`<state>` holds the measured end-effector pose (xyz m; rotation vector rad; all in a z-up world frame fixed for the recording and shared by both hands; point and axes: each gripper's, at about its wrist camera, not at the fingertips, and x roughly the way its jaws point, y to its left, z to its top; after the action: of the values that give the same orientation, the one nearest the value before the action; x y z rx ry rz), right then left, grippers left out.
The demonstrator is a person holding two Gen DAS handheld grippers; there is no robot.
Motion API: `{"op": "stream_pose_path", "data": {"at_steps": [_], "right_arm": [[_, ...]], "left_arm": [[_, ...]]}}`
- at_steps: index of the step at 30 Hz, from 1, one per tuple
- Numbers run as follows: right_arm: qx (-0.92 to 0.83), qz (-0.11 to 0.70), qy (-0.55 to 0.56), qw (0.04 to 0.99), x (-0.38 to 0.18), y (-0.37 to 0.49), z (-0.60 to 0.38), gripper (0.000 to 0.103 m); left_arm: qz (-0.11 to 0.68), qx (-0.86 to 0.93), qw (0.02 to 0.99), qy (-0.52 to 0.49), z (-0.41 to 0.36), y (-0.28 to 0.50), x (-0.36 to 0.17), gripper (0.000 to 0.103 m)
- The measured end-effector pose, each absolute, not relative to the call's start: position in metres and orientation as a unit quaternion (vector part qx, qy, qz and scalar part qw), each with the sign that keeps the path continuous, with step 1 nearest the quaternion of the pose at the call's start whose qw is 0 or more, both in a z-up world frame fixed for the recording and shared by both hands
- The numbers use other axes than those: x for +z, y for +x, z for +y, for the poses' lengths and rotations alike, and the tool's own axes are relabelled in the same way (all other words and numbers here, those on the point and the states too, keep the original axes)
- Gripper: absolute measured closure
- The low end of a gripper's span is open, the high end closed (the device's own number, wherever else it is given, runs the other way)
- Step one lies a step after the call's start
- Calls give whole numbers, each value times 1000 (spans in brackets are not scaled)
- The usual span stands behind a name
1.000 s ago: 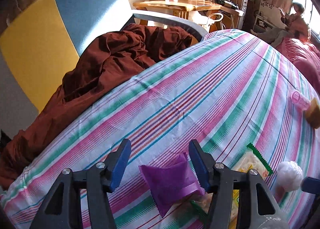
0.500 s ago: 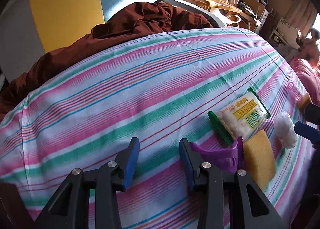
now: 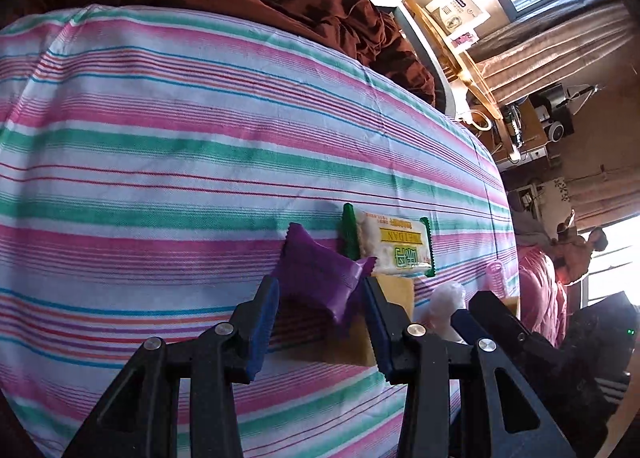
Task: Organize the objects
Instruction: 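Grasp the purple pouch with the left tool and lift it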
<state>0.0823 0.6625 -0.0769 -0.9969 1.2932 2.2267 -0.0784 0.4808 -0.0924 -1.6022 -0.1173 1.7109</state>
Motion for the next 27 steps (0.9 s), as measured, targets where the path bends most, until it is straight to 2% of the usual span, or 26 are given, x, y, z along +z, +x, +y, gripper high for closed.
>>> {"op": "stream_pose_path", "data": {"at_steps": [5,7,8,11,14,17,18,19,22,27], "right_arm": [[787,474,-342,196,-77,87,668,42],[788,471,-346,194,-77,86,666,42],[789,470,-347,194,-77,85,666,42],[787,473,-344,195,-76,86,666,42],[782,482,-341,199,-78,88,670,42],[779,486,-344,196,-80,87,670,42],[780,485,-344,194,-80,86,670,42],[782,482,-345,193,-79,85,669,42],[784,475,-350,191,-79,83,667,42],[790,460,-365,174,-80,75,661,42]], "left_arm": [[-89,662,333,-666,489,-78,-103,45],[-116,659,313,-675,489,-81,-105,37],[-121,661,306,-675,492,-82,-104,36],[-106,678,301,-662,507,-83,-99,36],[-47,683,314,-658,527,-78,-99,29],[-14,689,326,-647,526,-74,-102,29],[-9,689,334,-643,524,-74,-102,31],[-4,692,338,-638,521,-74,-102,39],[21,703,350,-619,514,-73,-99,48],[53,723,362,-586,495,-75,-94,54]]}}
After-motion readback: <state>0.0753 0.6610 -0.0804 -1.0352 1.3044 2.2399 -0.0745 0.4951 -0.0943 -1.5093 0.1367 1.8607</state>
